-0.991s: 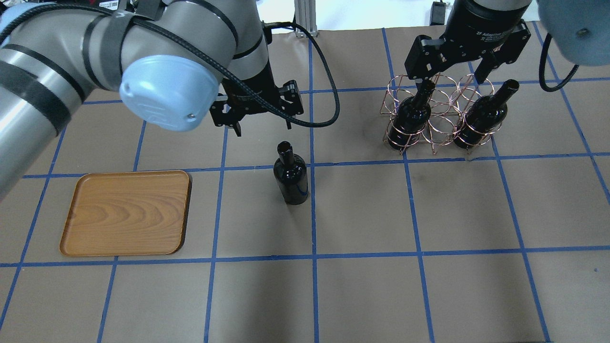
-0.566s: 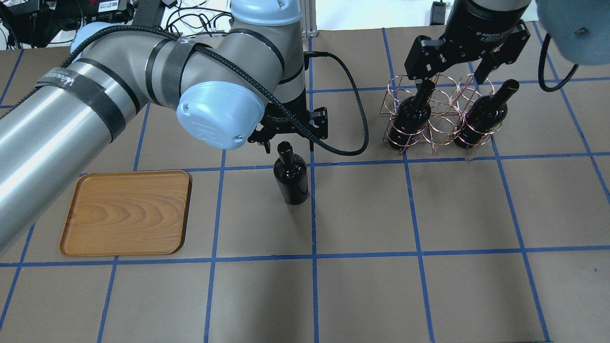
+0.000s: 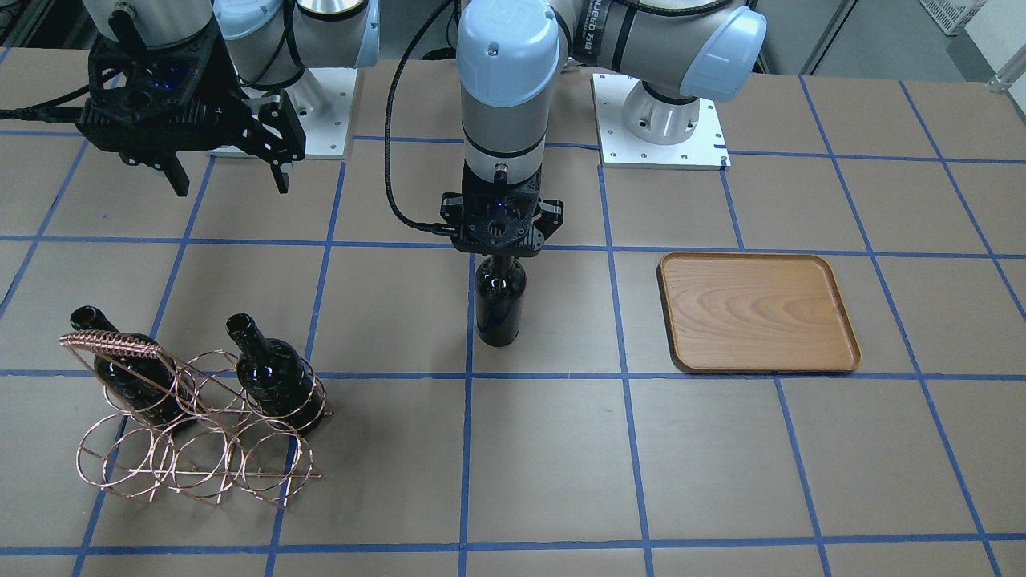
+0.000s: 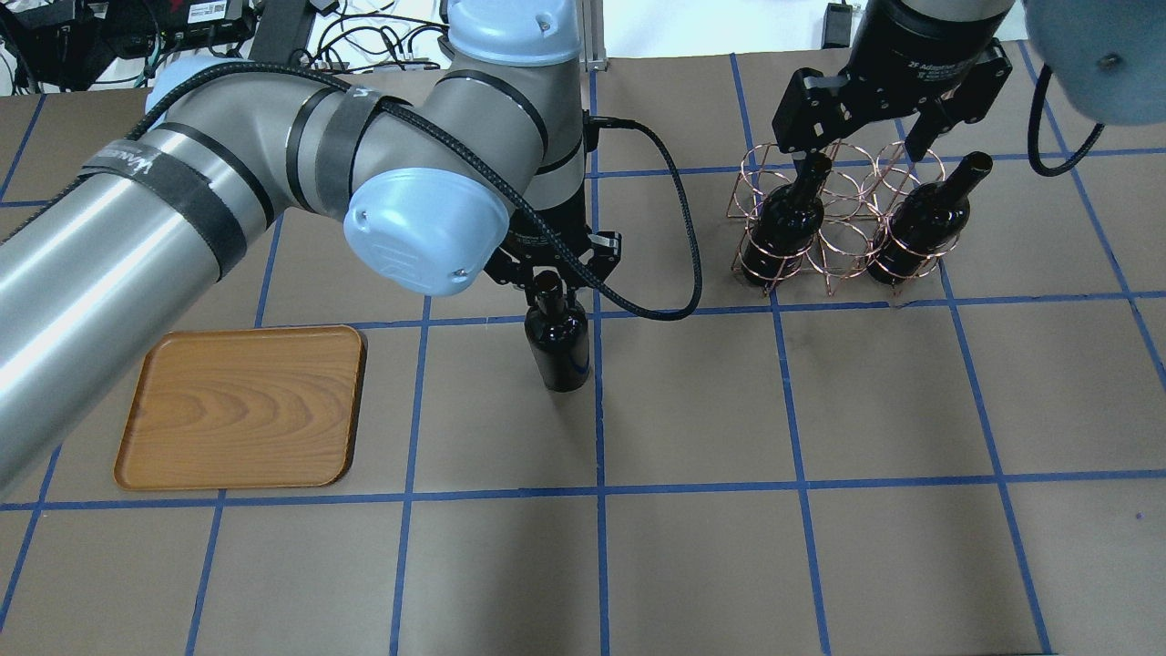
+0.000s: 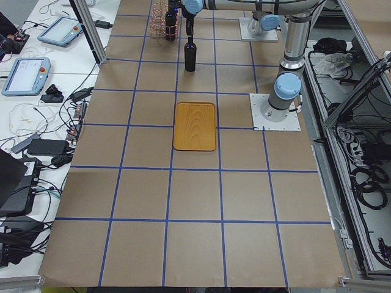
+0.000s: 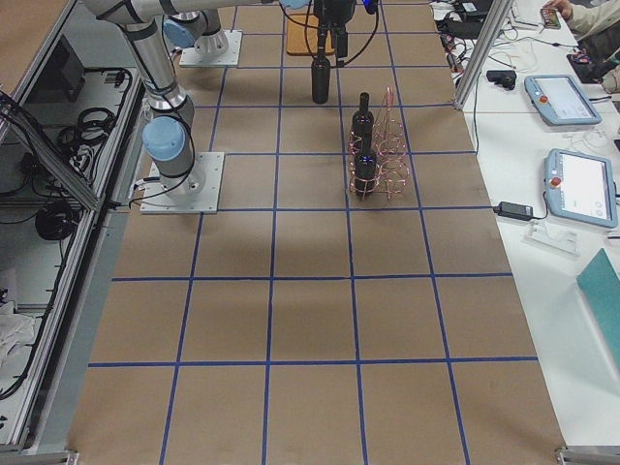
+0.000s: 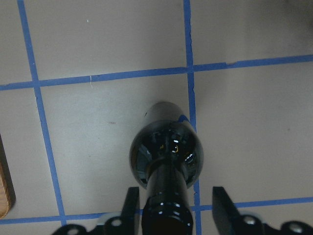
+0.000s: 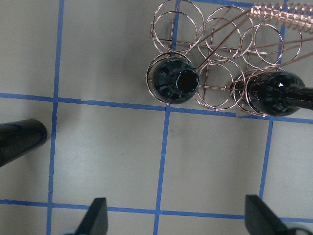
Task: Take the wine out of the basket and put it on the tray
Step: 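Close the left gripper on the bottle neck and lift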
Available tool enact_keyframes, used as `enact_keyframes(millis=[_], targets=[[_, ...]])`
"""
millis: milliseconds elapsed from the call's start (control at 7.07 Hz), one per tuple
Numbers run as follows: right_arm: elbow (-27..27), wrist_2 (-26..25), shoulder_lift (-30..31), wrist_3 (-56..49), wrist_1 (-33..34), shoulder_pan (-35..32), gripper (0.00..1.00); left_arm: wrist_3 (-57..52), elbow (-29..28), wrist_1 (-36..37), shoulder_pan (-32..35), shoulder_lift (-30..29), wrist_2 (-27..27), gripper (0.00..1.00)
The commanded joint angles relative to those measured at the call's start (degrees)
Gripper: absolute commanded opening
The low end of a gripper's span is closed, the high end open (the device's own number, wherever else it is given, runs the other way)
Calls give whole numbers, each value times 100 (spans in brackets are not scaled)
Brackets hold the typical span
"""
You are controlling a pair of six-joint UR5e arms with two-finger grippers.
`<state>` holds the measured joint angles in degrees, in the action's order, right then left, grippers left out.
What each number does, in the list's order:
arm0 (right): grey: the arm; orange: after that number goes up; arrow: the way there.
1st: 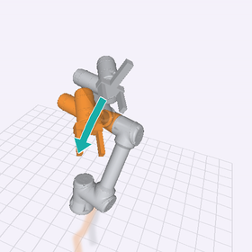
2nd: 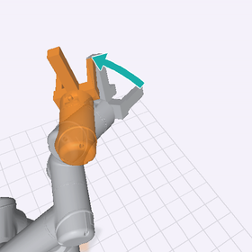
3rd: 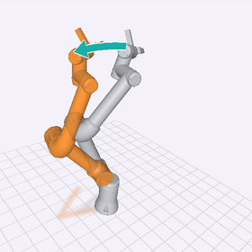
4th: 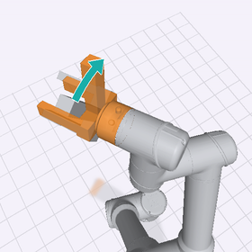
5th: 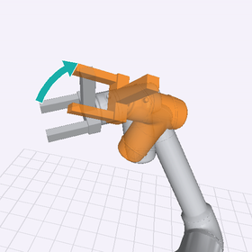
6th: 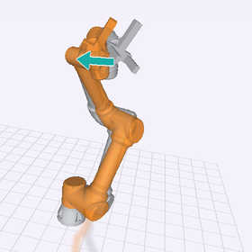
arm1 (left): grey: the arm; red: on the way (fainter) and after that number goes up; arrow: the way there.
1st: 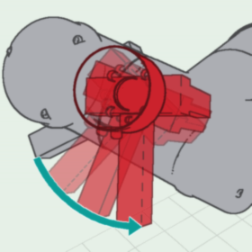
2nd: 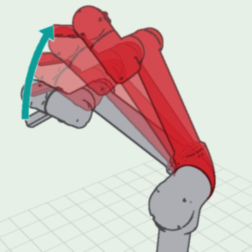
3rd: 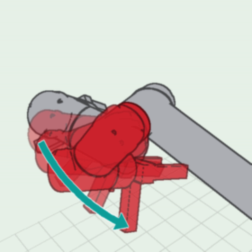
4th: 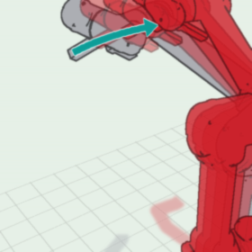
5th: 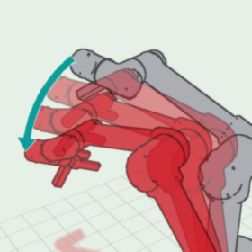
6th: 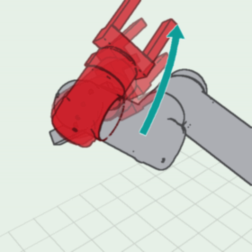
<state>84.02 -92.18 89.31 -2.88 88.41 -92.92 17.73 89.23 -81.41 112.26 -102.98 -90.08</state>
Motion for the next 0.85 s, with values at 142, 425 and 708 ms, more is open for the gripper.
enact_keyframes(millis=[142,425,708], targets=[[0,7,-1,51,-8,-6,100,-6,-2,2,-90,76,-1,0],[0,-2,-1,51,-8,-6,100,-23,-63,-59,-335,164,17,0],[0,-11,-1,51,-8,-6,100,-224,-90,-129,-642,313,25,0]])
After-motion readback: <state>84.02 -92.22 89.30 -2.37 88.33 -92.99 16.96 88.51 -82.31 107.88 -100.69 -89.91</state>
